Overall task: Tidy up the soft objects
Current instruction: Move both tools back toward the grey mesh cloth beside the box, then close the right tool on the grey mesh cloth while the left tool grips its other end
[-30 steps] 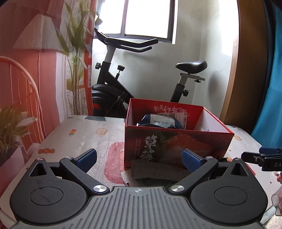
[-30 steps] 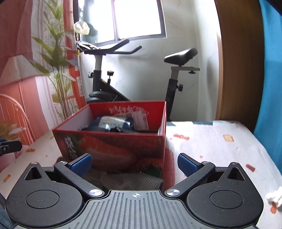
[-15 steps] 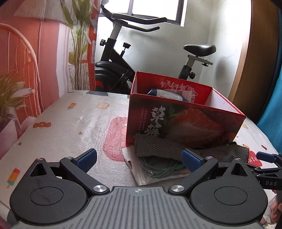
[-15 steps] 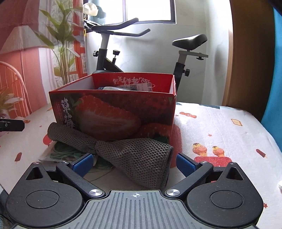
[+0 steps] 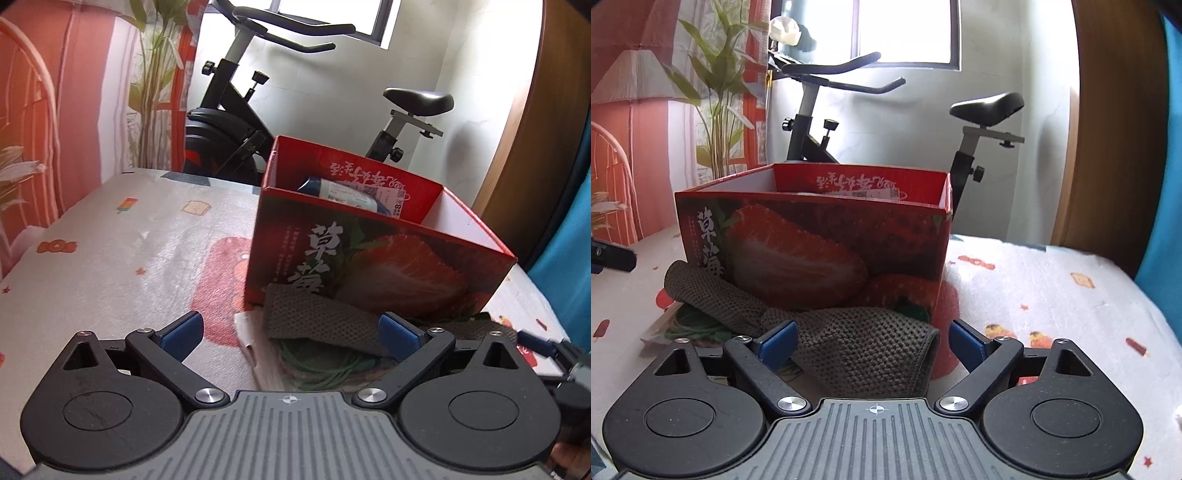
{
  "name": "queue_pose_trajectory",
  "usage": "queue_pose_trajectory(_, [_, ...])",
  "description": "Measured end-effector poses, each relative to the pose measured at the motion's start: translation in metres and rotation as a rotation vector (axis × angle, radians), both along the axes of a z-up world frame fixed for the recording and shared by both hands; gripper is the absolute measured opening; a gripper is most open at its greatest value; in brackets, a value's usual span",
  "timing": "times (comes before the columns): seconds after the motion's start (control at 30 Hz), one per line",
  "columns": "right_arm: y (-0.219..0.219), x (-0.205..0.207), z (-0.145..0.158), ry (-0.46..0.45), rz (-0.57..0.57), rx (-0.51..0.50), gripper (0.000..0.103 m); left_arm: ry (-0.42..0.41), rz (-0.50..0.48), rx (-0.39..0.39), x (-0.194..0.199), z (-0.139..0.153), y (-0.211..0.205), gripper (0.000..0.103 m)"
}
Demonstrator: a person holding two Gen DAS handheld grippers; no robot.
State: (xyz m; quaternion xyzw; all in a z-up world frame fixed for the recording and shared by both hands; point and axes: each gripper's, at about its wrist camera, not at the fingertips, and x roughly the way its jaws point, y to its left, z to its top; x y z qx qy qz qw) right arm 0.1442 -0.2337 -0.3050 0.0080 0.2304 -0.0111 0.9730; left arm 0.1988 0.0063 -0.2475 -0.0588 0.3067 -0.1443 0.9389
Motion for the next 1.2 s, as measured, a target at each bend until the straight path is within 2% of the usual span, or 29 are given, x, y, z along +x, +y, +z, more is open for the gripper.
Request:
queue_pose_trajectory(0.1, [-0.001, 0.003, -0.009, 0.027, 0.012, 0.009, 0.078, 0.007, -0.025, -0.011, 0.014, -0.004, -0.007, 0.101])
queue_pose_trajectory(0.23, [-0.007, 0.006, -0.013, 0.040, 0.006, 0.049, 0.078, 0.045, -0.026, -0.028, 0.038, -0.018, -0.017, 0.101])
queue_pose_trajectory(0.3, [-0.011, 0.007, -0.017, 0.049, -0.004, 0.069, 0.078, 0.059, -0.025, -0.011, 0.049, -0.025, -0.023, 0.101])
queue_pose_trajectory(0.4, [-0.018, 0.008, -0.023, 0.067, -0.020, 0.103, 0.077, 0.054, -0.059, 0.017, 0.058, -0.034, -0.033, 0.097])
queue_pose_trajectory(0.47, [-0.022, 0.009, -0.026, 0.077, -0.023, 0.131, 0.072, 0.068, -0.065, 0.026, 0.064, -0.039, -0.036, 0.093])
queue_pose_trajectory(0.57, [-0.024, 0.010, -0.028, 0.081, -0.012, 0.146, 0.070, 0.108, -0.037, 0.013, 0.071, -0.045, -0.035, 0.083])
queue_pose_trajectory(0.67, [-0.022, 0.011, -0.030, 0.086, 0.009, 0.143, 0.066, 0.113, -0.011, 0.005, 0.068, -0.047, -0.032, 0.066])
queue_pose_trajectory(0.73, [-0.021, 0.012, -0.030, 0.091, 0.018, 0.138, 0.066, 0.101, -0.014, 0.045, 0.064, -0.045, -0.034, 0.045])
queue_pose_trajectory(0.83, [-0.020, 0.012, -0.030, 0.091, 0.022, 0.142, 0.065, 0.098, -0.037, 0.037, 0.058, -0.042, -0.031, 0.025])
queue_pose_trajectory(0.9, [-0.021, 0.012, -0.030, 0.093, 0.022, 0.146, 0.062, 0.081, -0.036, 0.049, 0.052, -0.039, -0.030, 0.019])
queue_pose_trajectory(1.0, [-0.022, 0.013, -0.030, 0.096, 0.025, 0.147, 0.059, 0.066, -0.035, 0.068, 0.044, -0.035, -0.032, 0.015])
queue_pose_trajectory(1.2, [-0.019, 0.012, -0.030, 0.109, 0.028, 0.140, 0.054, 0.047, -0.026, 0.062, 0.023, -0.028, -0.030, 0.014])
